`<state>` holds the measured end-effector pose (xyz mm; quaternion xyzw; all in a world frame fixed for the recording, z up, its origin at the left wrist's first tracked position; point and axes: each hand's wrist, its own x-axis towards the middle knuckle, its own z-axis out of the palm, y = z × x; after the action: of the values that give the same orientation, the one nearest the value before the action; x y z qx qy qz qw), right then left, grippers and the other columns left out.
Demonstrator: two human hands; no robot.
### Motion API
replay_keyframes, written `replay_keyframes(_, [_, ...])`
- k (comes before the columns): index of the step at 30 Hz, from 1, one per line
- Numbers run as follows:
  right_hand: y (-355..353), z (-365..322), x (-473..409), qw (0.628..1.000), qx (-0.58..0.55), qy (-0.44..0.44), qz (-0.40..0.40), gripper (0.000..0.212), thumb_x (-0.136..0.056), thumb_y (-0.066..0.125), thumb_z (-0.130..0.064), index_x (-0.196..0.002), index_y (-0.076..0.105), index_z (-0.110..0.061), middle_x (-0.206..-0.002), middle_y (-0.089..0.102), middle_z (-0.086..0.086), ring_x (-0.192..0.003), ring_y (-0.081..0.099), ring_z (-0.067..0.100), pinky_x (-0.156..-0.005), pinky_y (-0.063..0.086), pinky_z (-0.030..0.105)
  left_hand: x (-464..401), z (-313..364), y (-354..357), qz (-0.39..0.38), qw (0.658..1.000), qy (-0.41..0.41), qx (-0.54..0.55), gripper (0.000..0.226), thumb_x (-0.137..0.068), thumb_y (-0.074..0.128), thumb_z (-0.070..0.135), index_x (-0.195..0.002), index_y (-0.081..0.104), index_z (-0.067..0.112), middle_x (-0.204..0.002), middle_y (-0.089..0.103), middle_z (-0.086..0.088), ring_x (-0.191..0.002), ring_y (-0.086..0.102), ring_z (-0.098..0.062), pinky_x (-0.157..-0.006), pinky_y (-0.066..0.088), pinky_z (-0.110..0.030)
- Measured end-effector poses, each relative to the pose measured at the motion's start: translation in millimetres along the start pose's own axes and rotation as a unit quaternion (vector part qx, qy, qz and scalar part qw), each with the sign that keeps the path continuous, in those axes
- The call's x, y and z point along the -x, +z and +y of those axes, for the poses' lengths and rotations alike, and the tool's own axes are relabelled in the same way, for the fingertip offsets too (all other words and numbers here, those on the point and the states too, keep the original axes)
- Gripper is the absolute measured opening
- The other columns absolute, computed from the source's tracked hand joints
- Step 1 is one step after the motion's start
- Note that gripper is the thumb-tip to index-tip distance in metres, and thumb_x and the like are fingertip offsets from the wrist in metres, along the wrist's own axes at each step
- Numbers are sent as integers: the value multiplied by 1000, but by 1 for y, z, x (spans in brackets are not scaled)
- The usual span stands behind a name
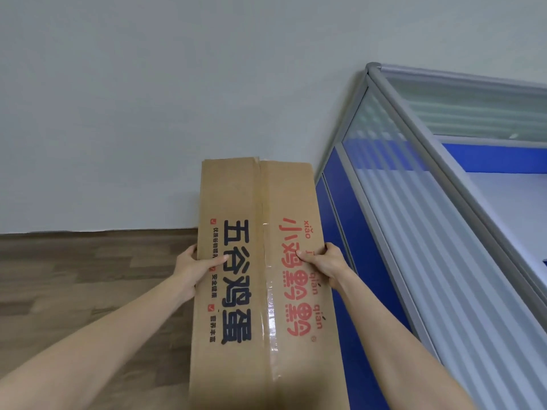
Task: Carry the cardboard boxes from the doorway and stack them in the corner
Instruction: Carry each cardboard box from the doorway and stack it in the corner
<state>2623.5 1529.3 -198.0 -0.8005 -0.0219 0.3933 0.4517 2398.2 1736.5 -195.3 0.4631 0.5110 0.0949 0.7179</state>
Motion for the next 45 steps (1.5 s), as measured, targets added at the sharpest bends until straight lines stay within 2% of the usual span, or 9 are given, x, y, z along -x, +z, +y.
replay_keyframes(2, [-4,-5,-40,1000,-8,17,-4,68,-61,97,-33,-112,55,-15,-107,74,9,-95,76,26,-89,60,52,-31,9,18,6,1000,-7,0,96,-67,88,7,-150,40,17,-113,69,-11,-98,69,-31,-73,56,-48])
replay_keyframes(7, [-4,-3,-171,998,-6,48,-27,66,-64,96,-32,-114,56,-14,-108,75,9,-95,76,27,-89,60,52,-146,10,62,41,997,-55,-25,94,-66,88,8,-147,43,15,-120,70,-12,-102,71,-30,-90,56,-57])
replay_keyframes(11, [3,13,-257,997,4,73,-30,65,-69,92,-35,-119,55,-16,-111,73,6,-100,73,25,-94,58,51,-236,-8,87,59,992,-67,-84,84,-71,87,15,-145,47,16,-129,67,-10,-108,66,-27,-92,54,-50])
replay_keyframes(20, [28,125,-429,993,30,111,23,70,-74,88,-41,-128,53,-15,-116,71,4,-107,69,24,-97,55,50,-430,-125,128,39,984,-116,-128,91,-74,86,20,-152,39,18,-136,61,-7,-121,60,-30,-102,49,-54])
replay_keyframes(23, [36,166,-469,991,34,126,35,79,-64,90,-50,-126,53,-19,-117,71,3,-109,69,24,-97,55,53,-474,-164,137,35,982,-135,-125,93,-73,87,21,-152,38,19,-135,62,-8,-120,61,-30,-101,50,-56])
replay_keyframes(29, [42,199,-518,990,51,121,51,63,-78,85,-40,-127,54,-15,-120,69,3,-112,66,24,-100,53,50,-522,-203,152,30,981,-163,-100,87,-77,84,17,-151,38,22,-131,64,-6,-110,62,-26,-86,52,-50])
replay_keyframes(33, [45,208,-547,990,60,112,61,61,-79,84,-41,-127,54,-17,-120,69,1,-113,66,23,-99,54,48,-551,-213,160,32,980,-170,-97,89,-76,85,18,-151,37,26,-130,64,-5,-112,62,-27,-96,50,-60])
replay_keyframes(40, [55,215,-586,979,95,119,139,82,-77,84,-46,-143,45,-16,-133,63,4,-124,60,29,-101,51,43,-577,-230,179,43,978,-173,-108,90,-70,89,19,-145,39,28,-127,65,-5,-114,64,-31,-97,50,-64])
replay_keyframes(45, [53,222,-588,972,131,114,161,83,-80,81,-49,-145,41,-18,-136,61,5,-127,57,31,-98,49,42,-577,-246,190,69,977,-175,-99,91,-71,89,29,-147,40,30,-129,65,-1,-115,64,-29,-98,51,-63])
